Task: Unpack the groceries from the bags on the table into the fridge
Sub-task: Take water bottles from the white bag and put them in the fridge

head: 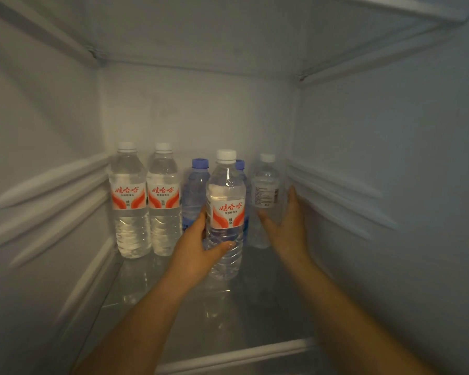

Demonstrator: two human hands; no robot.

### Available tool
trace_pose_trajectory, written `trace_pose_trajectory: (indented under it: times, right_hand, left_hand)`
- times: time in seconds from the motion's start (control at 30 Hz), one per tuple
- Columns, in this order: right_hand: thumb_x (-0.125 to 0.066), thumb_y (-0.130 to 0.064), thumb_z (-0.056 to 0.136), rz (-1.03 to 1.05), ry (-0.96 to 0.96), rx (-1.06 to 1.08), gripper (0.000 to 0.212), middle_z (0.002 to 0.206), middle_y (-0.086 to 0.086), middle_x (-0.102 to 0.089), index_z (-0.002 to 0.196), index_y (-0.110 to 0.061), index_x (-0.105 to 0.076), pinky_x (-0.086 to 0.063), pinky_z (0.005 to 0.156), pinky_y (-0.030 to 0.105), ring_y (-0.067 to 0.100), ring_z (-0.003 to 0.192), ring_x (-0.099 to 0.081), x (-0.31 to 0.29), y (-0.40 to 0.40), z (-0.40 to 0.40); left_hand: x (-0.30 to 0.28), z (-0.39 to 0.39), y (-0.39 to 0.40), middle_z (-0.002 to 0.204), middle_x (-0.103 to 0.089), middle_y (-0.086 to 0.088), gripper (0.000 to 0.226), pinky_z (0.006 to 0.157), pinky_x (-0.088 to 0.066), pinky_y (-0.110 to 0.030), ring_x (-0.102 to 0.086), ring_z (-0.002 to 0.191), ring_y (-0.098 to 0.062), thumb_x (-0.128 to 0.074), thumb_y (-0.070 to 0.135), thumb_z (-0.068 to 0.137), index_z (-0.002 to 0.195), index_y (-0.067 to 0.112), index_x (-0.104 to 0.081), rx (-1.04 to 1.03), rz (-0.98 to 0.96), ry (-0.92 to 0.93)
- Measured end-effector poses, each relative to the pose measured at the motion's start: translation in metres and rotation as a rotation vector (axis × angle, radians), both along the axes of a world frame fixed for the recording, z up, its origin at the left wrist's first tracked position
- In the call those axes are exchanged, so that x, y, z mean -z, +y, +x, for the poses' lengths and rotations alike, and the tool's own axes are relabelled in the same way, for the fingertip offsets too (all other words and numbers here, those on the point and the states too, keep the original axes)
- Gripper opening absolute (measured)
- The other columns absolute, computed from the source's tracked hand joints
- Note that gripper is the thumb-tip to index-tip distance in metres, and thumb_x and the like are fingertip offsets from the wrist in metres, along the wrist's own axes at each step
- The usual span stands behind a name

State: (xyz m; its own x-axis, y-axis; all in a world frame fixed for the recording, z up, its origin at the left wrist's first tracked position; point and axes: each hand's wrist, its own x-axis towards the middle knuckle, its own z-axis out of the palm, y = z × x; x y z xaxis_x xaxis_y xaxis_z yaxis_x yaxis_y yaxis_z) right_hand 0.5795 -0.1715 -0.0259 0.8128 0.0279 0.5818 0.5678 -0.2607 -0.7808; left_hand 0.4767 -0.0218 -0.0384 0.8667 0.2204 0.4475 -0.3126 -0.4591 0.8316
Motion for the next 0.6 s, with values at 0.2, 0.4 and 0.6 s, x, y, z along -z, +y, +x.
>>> trace_pose_trajectory:
  times: [0.2,0.4,0.6]
  right_hand:
    - [-0.066,-0.027,0.084,-0.097,0.127,-0.458,0.064,0.128,-0.013,-0.048,0.139,-0.03,-0.033,-0.048,0.093,0.028,0.005,0.116,-0.049,-0.01,0.009,-0.051]
    - [-0.069,-0.025,0.082,-0.189,0.175,-0.668,0.058,0.11,-0.03,-0.053,0.127,-0.041,-0.036,-0.051,0.076,0.013,-0.012,0.097,-0.056,-0.014,0.037,-0.075]
    - [-0.071,-0.03,0.08,-0.163,0.154,-0.662,0.069,0.124,-0.016,-0.052,0.137,-0.029,-0.033,-0.048,0.091,0.026,0.003,0.111,-0.053,-0.01,0.082,-0.095]
  left_hand:
    - [-0.003,-0.018,0.01,0.13,-0.057,0.006,0.073,0.103,-0.043,-0.04,-0.054,0.119,-0.008,-0.074,0.017,0.076,0.14,0.02,-0.039,0.005,0.021,0.025]
    - [-0.003,-0.054,0.021,0.134,-0.053,0.009,0.076,0.102,-0.043,-0.033,-0.052,0.119,-0.004,-0.071,0.012,0.08,0.143,0.026,-0.031,-0.039,0.004,0.011]
    - [0.003,-0.079,0.048,0.132,-0.053,0.005,0.08,0.097,-0.047,-0.044,-0.053,0.117,-0.011,-0.074,0.019,0.078,0.143,0.035,-0.029,-0.344,0.142,-0.07]
